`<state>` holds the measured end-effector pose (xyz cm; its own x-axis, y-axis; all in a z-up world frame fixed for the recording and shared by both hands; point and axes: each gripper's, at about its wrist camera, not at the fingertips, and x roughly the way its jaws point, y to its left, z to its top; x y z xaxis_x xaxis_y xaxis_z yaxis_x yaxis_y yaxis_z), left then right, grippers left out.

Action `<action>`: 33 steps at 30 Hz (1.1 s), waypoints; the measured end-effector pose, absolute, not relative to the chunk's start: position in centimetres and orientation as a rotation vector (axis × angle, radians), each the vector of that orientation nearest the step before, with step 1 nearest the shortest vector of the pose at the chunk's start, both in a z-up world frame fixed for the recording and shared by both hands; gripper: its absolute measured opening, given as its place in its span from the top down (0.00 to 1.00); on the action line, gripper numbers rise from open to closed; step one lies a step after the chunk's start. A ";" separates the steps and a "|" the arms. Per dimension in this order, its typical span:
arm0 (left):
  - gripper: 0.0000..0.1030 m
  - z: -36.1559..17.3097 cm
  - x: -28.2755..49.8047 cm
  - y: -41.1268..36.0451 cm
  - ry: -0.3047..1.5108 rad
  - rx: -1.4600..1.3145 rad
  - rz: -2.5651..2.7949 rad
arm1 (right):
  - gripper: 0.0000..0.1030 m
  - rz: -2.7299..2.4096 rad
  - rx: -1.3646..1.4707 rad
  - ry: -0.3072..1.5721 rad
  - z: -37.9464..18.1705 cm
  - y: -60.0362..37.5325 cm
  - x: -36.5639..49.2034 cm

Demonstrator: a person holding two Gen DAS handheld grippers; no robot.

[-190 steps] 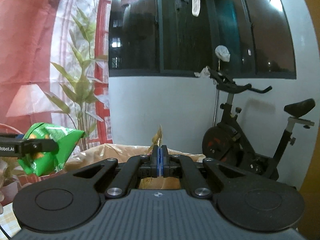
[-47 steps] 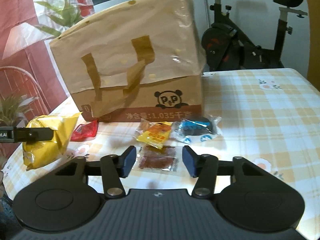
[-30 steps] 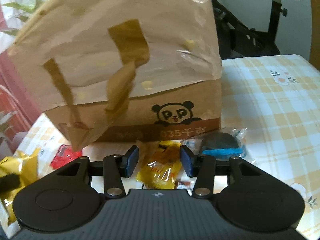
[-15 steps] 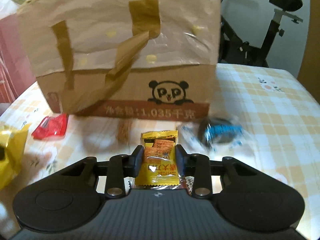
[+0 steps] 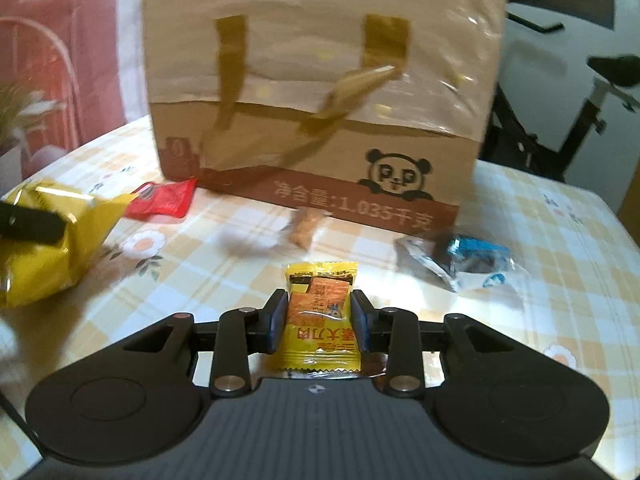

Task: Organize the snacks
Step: 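Carry the yellow chip bag and orange candy over the box and release both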

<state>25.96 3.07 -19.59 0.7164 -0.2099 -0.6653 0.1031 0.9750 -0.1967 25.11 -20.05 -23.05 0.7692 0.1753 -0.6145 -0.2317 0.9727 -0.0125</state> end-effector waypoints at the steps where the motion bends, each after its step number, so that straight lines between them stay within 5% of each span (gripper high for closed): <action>1: 0.25 -19.6 26.0 3.0 0.754 -0.151 -0.179 | 0.65 0.232 -0.097 0.654 -23.0 -19.9 25.0; 22: 0.25 -0.9 31.8 -0.6 0.198 -0.029 -0.349 | 0.66 0.221 0.099 0.242 -8.2 -26.2 26.3; 33: 0.25 -2.7 41.2 -5.9 0.240 -0.020 -0.294 | 0.66 0.236 0.072 0.255 -5.0 -26.4 35.3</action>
